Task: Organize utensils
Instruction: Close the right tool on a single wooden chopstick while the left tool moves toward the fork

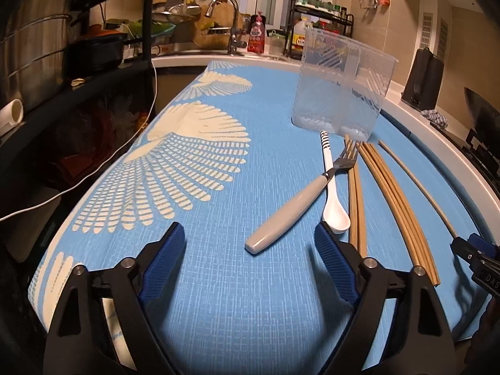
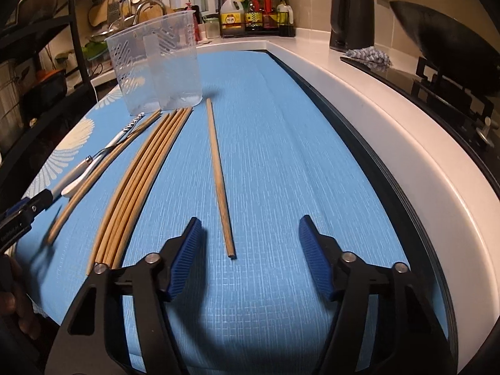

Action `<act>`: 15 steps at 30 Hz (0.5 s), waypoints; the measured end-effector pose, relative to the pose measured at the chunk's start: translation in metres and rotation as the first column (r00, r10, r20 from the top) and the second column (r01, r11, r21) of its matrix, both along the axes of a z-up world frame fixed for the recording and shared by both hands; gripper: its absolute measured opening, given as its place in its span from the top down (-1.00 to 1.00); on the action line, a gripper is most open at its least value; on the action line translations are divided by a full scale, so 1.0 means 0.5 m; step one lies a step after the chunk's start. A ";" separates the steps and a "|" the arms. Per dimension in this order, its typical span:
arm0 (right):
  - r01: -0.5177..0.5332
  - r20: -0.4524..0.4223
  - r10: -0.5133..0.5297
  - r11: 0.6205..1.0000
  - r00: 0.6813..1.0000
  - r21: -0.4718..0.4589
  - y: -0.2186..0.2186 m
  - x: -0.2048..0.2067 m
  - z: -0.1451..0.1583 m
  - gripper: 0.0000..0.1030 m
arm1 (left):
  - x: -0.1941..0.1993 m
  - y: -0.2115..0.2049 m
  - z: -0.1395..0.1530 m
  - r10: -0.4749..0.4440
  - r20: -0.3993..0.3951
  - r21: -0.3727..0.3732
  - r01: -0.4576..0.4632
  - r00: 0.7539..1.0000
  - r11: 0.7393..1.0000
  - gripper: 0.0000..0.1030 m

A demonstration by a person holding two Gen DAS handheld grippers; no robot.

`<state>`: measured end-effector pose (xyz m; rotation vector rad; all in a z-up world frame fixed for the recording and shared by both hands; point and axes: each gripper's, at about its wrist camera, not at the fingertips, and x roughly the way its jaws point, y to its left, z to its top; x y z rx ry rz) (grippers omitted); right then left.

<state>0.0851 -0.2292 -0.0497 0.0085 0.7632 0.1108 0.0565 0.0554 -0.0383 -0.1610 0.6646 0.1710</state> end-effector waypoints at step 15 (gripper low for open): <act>-0.134 0.012 0.134 0.991 0.991 -0.011 0.046 -0.019 0.007 0.88 | -0.025 -0.037 -0.004 -0.038 -0.031 0.076 0.040 0.999 0.996 0.65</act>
